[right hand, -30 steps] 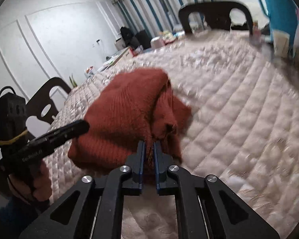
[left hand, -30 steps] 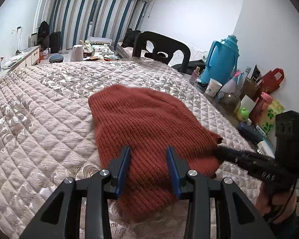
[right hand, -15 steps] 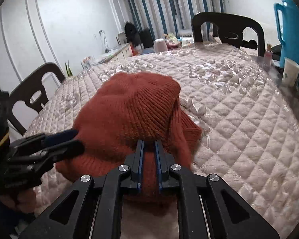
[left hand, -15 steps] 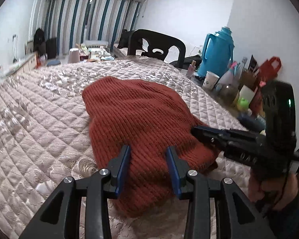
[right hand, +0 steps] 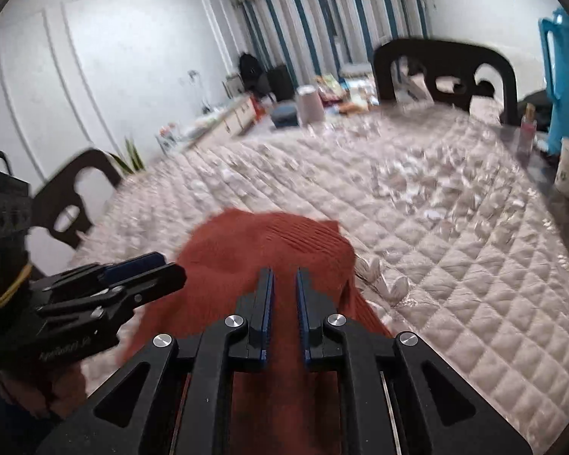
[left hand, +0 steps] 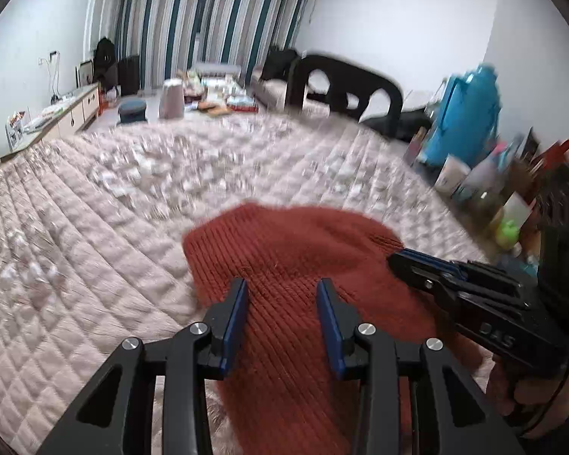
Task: Fold small clothes
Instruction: 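Fold the held side over the bundle with the right gripper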
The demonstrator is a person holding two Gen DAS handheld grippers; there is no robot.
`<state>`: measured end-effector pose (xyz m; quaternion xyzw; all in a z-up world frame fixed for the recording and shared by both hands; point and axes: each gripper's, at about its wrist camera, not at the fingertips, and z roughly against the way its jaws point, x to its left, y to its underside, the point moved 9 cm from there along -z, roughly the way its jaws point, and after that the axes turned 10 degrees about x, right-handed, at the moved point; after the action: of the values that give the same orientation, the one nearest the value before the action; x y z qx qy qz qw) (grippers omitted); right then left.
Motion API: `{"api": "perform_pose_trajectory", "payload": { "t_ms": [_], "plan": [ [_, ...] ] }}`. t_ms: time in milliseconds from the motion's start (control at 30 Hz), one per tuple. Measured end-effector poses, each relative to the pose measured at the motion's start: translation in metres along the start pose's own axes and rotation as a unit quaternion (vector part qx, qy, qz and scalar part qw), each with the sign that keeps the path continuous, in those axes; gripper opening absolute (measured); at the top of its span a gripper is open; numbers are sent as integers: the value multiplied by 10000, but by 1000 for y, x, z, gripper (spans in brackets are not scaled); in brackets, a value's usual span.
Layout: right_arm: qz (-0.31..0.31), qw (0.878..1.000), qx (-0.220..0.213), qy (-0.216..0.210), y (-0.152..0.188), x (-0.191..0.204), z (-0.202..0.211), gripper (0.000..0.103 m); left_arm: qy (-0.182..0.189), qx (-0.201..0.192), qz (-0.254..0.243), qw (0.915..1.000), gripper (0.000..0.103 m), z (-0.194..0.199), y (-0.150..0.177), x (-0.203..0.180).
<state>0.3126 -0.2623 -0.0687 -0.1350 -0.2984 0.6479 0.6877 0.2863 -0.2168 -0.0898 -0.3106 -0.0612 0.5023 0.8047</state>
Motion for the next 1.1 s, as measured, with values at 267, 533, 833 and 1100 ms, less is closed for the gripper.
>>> {"api": "perform_pose_trajectory", "payload": {
  "t_ms": [267,533,833,1100],
  "plan": [
    [-316,9993,-17,-202,12,-21,-9,12,-208,-97,-91,9997,41,5,5,-3],
    [87,9993,-358,-72,25,4,35,12,-289,-277,-306,9987,41,40,23,-18],
    [374,9990,-256,-13,59,16,40,17,-171,-213,-441,9987,41,54,62,-33],
    [545,9977,-203,340,71,8,28,16,-498,-306,-633,9963,43,47,74,-36]
  ]
}}
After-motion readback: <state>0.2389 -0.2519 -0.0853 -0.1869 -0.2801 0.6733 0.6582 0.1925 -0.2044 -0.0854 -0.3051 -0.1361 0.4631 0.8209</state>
